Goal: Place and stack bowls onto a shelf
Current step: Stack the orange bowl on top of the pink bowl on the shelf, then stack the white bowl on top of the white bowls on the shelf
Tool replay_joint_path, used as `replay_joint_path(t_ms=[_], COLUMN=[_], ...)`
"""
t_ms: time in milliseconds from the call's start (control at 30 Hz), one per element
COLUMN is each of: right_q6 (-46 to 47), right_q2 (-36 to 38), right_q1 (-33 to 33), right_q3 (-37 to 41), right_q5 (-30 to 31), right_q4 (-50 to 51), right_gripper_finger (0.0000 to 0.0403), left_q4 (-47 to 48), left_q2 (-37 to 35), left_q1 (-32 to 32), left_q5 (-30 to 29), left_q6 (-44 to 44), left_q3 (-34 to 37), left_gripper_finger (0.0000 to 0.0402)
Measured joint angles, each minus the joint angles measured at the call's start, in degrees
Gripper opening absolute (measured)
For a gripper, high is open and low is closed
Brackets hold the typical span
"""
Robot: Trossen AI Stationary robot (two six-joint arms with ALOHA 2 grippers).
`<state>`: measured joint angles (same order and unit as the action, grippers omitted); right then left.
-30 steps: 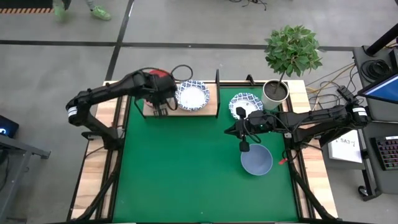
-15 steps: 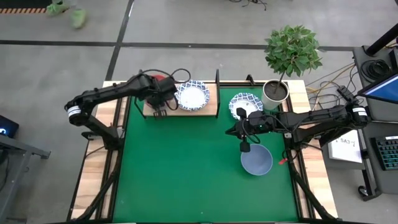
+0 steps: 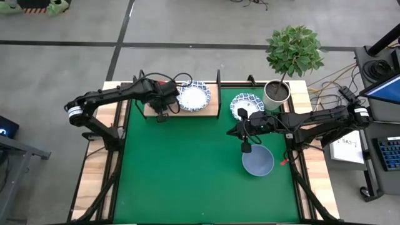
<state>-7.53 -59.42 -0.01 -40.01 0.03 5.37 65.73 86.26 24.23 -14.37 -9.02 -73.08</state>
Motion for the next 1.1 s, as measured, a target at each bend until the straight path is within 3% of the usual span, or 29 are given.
replay_joint_path(t_ms=[433, 633, 867, 1100], right_q6=[4.6, 11.5, 17.9, 23.6], right_q2=[0.0, 0.0, -0.4, -5.0], right_q1=[0.0, -0.1, -1.2, -5.5], right_q3=[0.0, 0.0, -3.5, -10.9], right_q5=[0.3, 4.5, 4.9, 6.4], right_q4=[-0.1, 0.5, 7.1, 22.5], right_gripper_finger=[0.0013, 0.0013, 0.0013, 0.0013], left_q4=[1.6, -1.4, -15.7, -42.2], left_q2=[-0.6, -5.0, -14.5, -23.1], left_q1=[-0.2, -2.7, -11.3, -21.8], left_q5=[0.0, -0.1, 0.0, 0.0], left_q6=[2.1, 6.6, 13.1, 12.8], left_q3=[-2.6, -2.3, 4.9, 17.3], left_gripper_finger=[0.0078, 0.0081, 0.0081, 0.0081])
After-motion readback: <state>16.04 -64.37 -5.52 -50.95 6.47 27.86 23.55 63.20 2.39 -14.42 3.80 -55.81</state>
